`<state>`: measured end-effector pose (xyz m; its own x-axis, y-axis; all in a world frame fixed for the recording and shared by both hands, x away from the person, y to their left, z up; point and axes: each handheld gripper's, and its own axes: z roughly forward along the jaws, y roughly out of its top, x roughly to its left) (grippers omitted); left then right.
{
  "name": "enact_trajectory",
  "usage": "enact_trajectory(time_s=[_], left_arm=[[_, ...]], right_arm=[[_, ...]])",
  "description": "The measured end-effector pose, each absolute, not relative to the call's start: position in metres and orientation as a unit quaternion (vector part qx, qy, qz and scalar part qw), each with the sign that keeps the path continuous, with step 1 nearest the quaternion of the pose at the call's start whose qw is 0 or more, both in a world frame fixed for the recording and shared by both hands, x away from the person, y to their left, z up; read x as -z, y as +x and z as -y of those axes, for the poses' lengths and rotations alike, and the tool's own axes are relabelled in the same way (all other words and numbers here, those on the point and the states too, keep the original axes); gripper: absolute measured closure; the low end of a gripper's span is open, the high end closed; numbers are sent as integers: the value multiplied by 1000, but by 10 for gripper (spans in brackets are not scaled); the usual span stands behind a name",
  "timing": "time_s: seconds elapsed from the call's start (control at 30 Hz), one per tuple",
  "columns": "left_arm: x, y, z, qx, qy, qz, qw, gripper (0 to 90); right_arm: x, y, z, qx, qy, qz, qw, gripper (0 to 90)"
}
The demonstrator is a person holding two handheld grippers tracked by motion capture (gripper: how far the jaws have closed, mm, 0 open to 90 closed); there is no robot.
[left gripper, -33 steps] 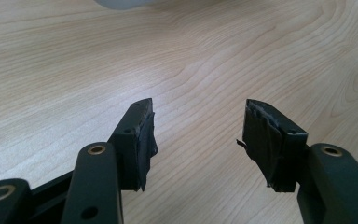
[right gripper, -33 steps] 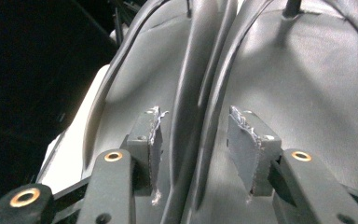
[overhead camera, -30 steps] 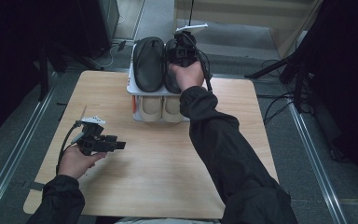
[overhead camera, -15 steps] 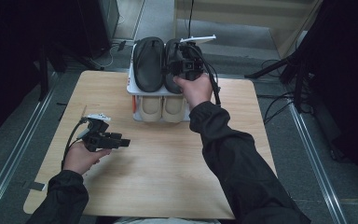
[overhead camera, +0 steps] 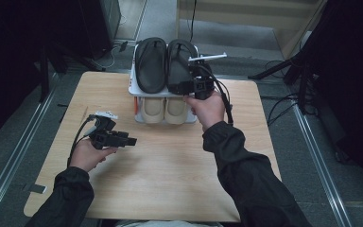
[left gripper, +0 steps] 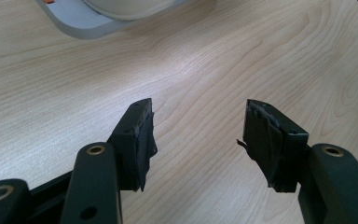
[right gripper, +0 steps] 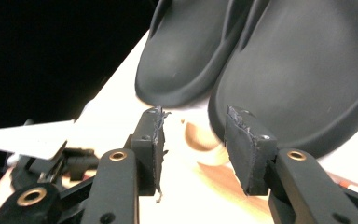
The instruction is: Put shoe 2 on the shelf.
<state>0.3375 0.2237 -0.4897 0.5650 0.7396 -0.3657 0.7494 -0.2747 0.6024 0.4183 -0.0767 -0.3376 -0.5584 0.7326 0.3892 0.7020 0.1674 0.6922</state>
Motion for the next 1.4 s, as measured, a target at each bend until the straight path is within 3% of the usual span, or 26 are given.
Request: enact_trajectory(time_s=[0.37,0.7,1.4], left_arm=[[489,343,-221,6,799,-468,378,447],[489,342,-221,1,797,-472,378,457],[489,340,-217,-10,803,-462,375,439]], right_arm=[[363,389,90,-461,437,-772,-20,563],[390,363,97,-460,404,-791,-6,543],[455,346,131,-456,369,-810,-1,535]])
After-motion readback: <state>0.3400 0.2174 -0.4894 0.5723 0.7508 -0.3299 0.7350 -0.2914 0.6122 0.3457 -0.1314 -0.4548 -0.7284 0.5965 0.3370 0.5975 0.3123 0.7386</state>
